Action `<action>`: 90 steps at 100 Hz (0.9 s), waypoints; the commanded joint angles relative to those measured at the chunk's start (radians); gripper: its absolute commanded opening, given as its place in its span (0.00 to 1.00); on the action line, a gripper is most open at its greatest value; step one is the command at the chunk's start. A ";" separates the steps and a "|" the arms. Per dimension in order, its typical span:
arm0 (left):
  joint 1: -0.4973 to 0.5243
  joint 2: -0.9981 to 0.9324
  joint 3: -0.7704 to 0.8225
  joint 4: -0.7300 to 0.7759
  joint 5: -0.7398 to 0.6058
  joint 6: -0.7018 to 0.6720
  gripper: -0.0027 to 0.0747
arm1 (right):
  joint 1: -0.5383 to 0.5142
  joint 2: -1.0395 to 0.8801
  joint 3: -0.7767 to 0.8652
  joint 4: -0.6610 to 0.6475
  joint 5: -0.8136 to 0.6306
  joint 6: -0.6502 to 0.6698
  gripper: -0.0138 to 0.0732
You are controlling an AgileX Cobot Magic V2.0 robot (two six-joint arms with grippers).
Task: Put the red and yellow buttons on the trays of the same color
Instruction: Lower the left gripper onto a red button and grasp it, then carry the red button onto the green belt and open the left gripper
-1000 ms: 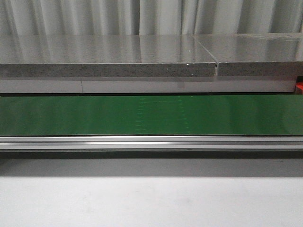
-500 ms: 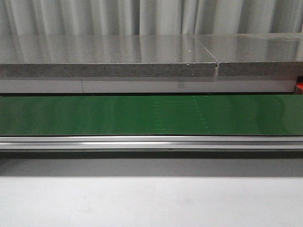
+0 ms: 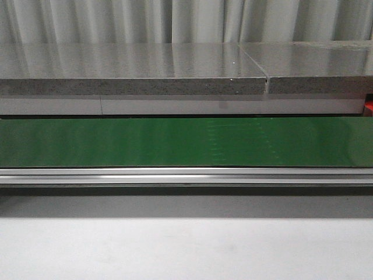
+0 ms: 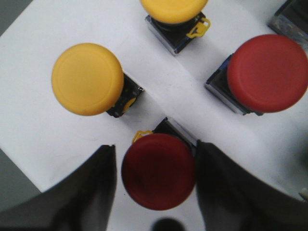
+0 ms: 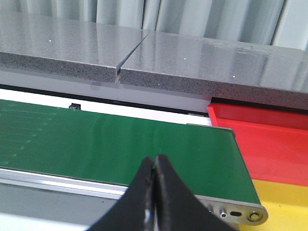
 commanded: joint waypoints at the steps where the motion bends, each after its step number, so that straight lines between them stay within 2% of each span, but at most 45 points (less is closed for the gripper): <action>1: 0.002 -0.024 -0.031 0.011 -0.014 0.000 0.26 | 0.001 -0.014 -0.009 0.000 -0.081 0.000 0.08; 14: 0.000 -0.026 -0.031 0.016 -0.010 0.000 0.13 | 0.001 -0.014 -0.009 0.000 -0.081 0.000 0.08; 26: 0.000 -0.046 -0.031 0.016 -0.004 0.000 0.07 | 0.001 -0.014 -0.009 0.000 -0.081 0.000 0.08; 56: -0.053 -0.208 -0.055 0.019 0.064 0.052 0.06 | 0.001 -0.014 -0.009 0.000 -0.081 0.000 0.08; 90: -0.198 -0.259 -0.282 0.014 0.216 0.158 0.06 | 0.001 -0.014 -0.009 0.000 -0.081 0.000 0.08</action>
